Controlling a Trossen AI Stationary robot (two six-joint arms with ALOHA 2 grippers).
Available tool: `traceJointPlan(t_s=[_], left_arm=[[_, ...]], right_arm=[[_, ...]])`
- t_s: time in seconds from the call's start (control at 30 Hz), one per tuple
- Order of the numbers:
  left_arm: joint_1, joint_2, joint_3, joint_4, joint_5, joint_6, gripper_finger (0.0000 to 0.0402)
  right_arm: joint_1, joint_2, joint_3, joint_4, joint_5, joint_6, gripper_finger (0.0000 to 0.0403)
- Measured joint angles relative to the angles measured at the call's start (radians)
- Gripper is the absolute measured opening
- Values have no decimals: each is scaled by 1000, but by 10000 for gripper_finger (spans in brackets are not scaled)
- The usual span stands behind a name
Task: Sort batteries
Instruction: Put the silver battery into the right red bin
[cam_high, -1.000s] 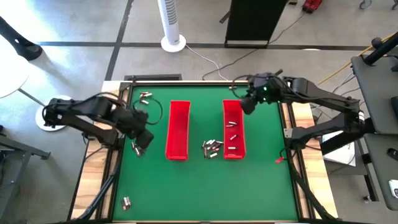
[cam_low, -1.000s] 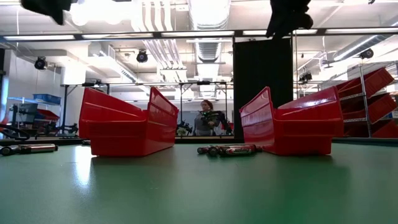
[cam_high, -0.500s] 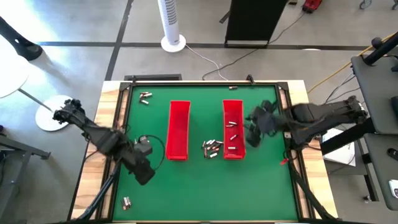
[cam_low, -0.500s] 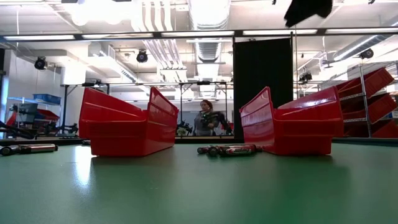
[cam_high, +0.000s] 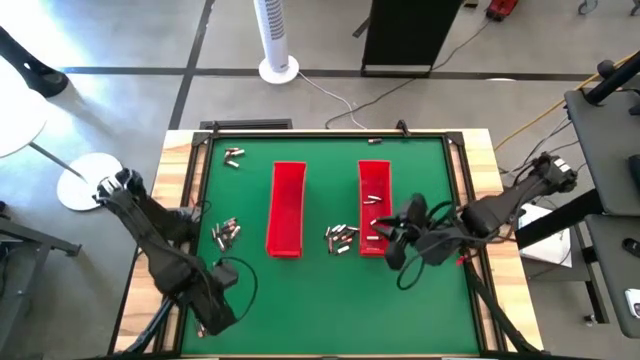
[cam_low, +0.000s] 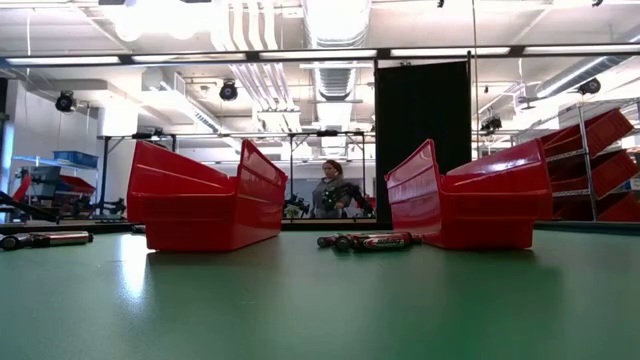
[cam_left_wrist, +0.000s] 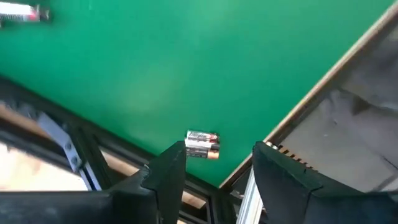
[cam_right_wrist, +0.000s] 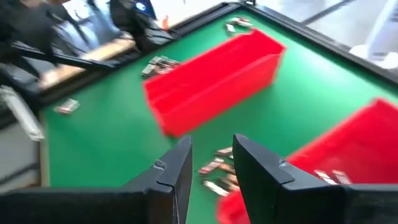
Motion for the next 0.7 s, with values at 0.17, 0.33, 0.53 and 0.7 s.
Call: traceJointPlan(t_s=[0.17,0.33,0.53,0.7], left_arm=[[-17,89,-39,88,110,-154,198],[-46,173,-51,259,148,-215,216],[-58,230,-52,341,158,-256,220],[-58,249,-59,340,161,-317,220]], right_arm=[[27,83,0,164,-1,46,115],[28,153,4,242,-33,56,127],[9,190,48,231,-66,-26,127],[7,177,98,146,-89,-153,121]])
